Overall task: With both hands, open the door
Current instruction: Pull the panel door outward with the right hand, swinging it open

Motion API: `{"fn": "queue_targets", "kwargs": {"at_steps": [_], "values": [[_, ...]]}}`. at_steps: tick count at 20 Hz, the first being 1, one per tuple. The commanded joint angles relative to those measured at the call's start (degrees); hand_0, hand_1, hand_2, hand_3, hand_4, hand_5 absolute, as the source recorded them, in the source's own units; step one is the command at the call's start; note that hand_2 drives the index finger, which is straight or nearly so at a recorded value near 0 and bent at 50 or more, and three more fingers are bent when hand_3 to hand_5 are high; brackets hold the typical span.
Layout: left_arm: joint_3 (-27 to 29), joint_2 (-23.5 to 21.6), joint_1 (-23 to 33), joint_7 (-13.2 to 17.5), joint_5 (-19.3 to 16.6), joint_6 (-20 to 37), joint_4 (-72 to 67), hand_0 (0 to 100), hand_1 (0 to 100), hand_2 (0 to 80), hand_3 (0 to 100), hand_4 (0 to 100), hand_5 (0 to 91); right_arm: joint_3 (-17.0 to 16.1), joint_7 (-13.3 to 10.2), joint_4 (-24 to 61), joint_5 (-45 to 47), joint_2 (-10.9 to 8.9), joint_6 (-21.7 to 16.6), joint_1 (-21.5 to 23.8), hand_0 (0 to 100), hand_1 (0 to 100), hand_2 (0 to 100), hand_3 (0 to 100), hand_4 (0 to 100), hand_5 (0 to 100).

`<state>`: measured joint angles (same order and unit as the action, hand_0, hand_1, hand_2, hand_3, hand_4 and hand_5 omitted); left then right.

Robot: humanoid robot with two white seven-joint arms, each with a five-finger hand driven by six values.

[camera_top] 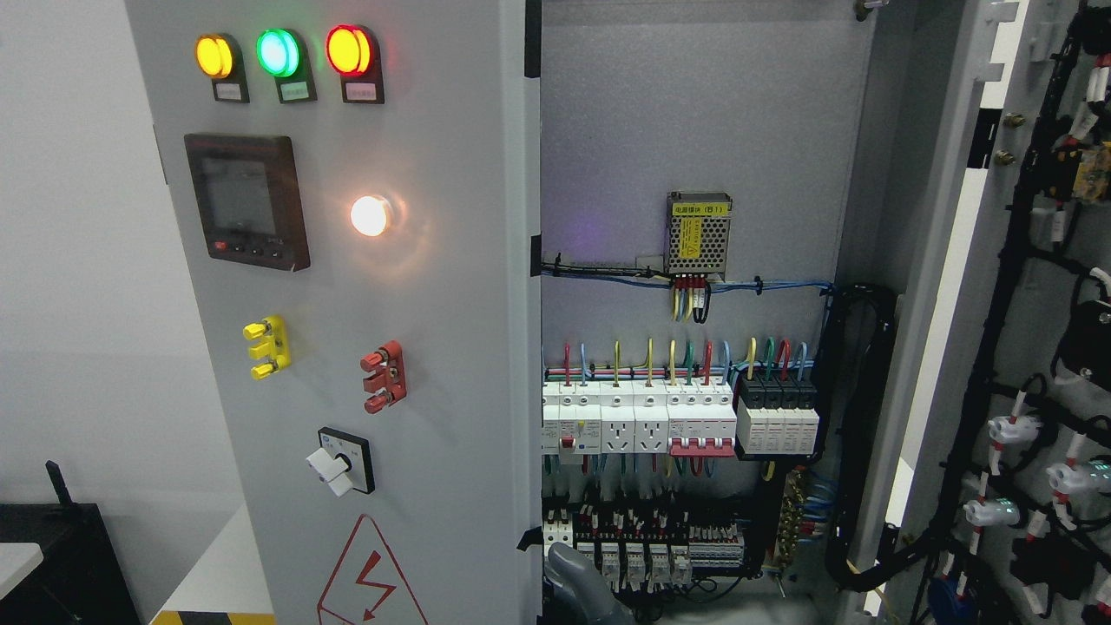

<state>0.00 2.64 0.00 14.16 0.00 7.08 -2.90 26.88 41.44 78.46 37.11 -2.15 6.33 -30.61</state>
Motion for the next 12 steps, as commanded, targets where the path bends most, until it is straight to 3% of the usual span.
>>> {"fn": "queue_targets", "kwargs": {"at_steps": [1,12], "values": [[0.09,0.0,0.61,-0.01,1.32,-0.04,0.0,0,0,0.0,0,3,0.0,2.91,0.04,2.93,0.06,0.22,0.0,1.07,11,0,0,0,0,0],[0.09,0.0,0.61,-0.01,1.32,0.04,0.0,0,0,0.0,0,3,0.0,4.84,0.48,5.56,0.85,0.22,0.0,2.22,11,0,0,0,0,0]]}}
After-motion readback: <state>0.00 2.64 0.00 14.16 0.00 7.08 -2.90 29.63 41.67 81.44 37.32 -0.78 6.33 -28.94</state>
